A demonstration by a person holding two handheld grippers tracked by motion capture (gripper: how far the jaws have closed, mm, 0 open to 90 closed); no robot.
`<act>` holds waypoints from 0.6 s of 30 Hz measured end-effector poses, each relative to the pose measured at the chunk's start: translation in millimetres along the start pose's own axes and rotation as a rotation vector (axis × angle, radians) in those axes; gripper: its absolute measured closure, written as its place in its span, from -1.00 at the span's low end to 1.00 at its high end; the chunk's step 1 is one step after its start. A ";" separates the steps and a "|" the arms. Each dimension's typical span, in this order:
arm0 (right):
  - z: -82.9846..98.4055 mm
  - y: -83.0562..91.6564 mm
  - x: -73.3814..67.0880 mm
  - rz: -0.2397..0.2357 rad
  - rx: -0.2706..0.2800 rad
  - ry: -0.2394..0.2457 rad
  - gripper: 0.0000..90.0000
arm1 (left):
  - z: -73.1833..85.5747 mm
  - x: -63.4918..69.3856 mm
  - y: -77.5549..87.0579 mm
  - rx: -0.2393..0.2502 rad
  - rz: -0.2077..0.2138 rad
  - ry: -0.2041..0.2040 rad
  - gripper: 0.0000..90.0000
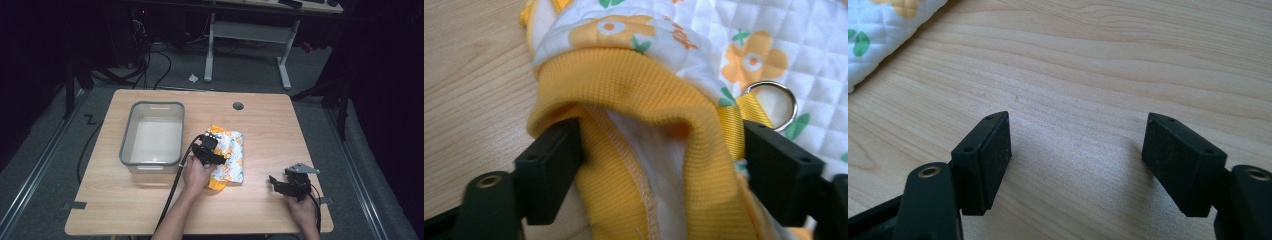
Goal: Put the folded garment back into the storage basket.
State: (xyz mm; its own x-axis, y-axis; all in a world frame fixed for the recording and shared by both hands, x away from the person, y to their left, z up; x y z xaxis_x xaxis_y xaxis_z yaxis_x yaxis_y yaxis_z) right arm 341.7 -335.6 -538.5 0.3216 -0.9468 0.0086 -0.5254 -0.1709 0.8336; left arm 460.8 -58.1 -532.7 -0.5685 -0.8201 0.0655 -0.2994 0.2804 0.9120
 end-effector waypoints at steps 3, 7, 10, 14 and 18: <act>0.0 0.0 -0.1 0.000 -0.001 -0.002 -0.37 | 0.3 5.6 2.1 0.007 0.010 -0.029 -0.11; 0.0 0.0 -0.1 0.000 0.000 -0.002 -0.37 | -0.2 9.4 3.2 0.010 0.022 -0.059 0.28; 0.0 0.0 -0.1 0.000 -0.001 -0.002 -0.37 | -0.8 10.0 3.6 0.007 0.042 -0.063 0.47; 0.0 0.0 0.0 0.000 0.000 0.000 -0.37 | -0.5 9.1 4.4 0.012 0.070 -0.062 0.59; 0.0 0.0 -0.1 -0.001 -0.001 -0.002 -0.37 | -0.3 7.7 8.2 0.036 0.096 -0.057 0.63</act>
State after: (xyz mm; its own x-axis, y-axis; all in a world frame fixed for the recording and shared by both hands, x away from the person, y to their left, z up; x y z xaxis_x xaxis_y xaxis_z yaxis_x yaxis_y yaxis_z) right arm 341.7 -335.5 -538.5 0.3207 -0.9472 0.0073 -0.5248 -0.1712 0.8338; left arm 454.2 -62.3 -524.6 -0.6384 -0.7589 0.1282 -0.2677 0.3751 0.8875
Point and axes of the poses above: each handheld gripper's, and its own axes: y roughly backward along the jaws, z roughly out of its underside, x roughly to its right, the point moved 3 cm from there along -y, roughly forward along the jaws, and after that the axes turned 10 degrees about -x, right-handed, at the moved point
